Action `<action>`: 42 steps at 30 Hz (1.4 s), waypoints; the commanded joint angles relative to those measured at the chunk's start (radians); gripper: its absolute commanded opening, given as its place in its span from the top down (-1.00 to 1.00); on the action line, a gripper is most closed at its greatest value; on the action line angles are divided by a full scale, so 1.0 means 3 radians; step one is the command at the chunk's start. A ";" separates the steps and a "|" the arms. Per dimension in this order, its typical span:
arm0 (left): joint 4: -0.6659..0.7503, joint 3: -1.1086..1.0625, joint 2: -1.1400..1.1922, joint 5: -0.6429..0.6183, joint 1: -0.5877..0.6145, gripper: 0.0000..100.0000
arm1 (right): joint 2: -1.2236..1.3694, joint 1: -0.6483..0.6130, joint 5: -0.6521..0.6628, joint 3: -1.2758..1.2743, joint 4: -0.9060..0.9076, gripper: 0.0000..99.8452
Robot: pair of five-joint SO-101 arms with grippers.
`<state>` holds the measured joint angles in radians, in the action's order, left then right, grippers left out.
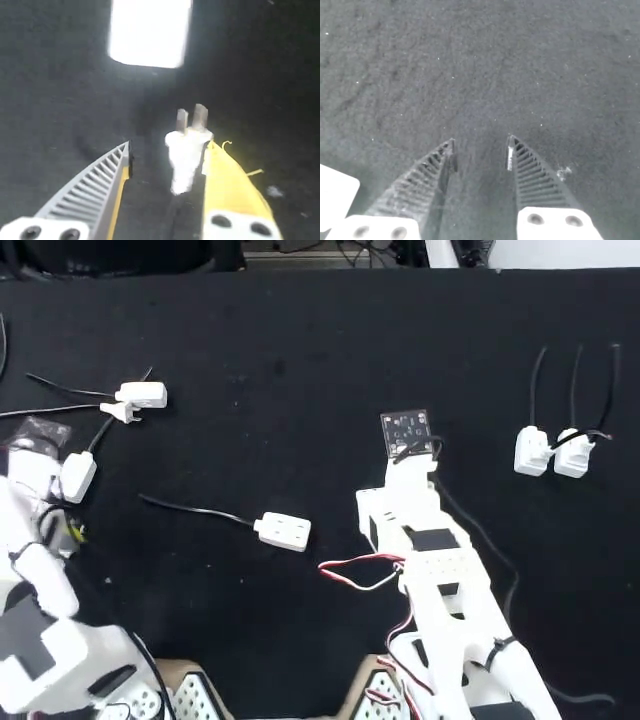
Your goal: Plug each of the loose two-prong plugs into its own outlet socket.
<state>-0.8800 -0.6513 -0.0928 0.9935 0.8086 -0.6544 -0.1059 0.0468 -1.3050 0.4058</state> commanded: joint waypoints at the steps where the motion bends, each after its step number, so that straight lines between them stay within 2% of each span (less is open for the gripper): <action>1: -0.0368 0.0171 0.0026 -0.0010 -0.0059 0.53 | -0.0105 0.0061 0.0000 0.0110 -0.0077 0.68; 7: -0.0056 0.0008 0.0026 -0.0010 -0.0090 0.53 | -0.0105 0.0061 0.0000 0.0110 -0.0077 0.68; 11: -0.0087 -0.0013 0.0026 -0.0020 -0.0090 0.54 | -0.0105 0.0061 0.0000 0.0110 -0.0077 0.68; 14: -0.0281 -0.0023 0.0020 -0.0102 -0.0095 0.62 | -0.0105 0.0061 0.0000 0.0110 -0.0077 0.68; 17: -0.0440 -0.0023 0.0020 -0.0133 -0.0176 0.97 | -0.0105 0.0061 0.0000 0.0110 -0.0077 0.68; 19: -0.0629 -0.0003 -0.0010 -0.0164 -0.0202 0.88 | -0.0105 0.0061 0.0000 0.0110 -0.0077 0.68; 21: -0.0829 0.0105 -0.0041 -0.0261 -0.0279 0.95 | -0.0105 0.0061 0.0000 0.0110 -0.0077 0.68; 24: -0.1248 0.0320 -0.0256 -0.0435 -0.0401 0.94 | -0.0105 0.0061 -0.0010 0.0110 -0.0077 0.68; 28: -0.1718 0.0524 -0.0772 -0.0690 -0.0806 0.94 | -0.0110 0.0066 -0.0026 0.0110 -0.0077 0.68; 32: -0.1897 0.0514 -0.1376 -0.1135 -0.1532 0.94 | -0.0110 0.0072 -0.0031 0.0115 -0.0051 0.68; 37: -0.1775 0.0499 -0.1867 -0.1846 -0.2565 0.94 | -0.0110 0.0092 -0.0031 0.0125 -0.0051 0.68; 42: -0.1514 0.0483 -0.1770 -0.2322 -0.3480 0.94 | -0.0110 0.0189 -0.0072 0.0136 -0.0051 0.68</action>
<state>-1.3878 -0.5531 -0.6206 0.3982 -0.0245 -0.6544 -0.1059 0.0468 -1.3050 0.4058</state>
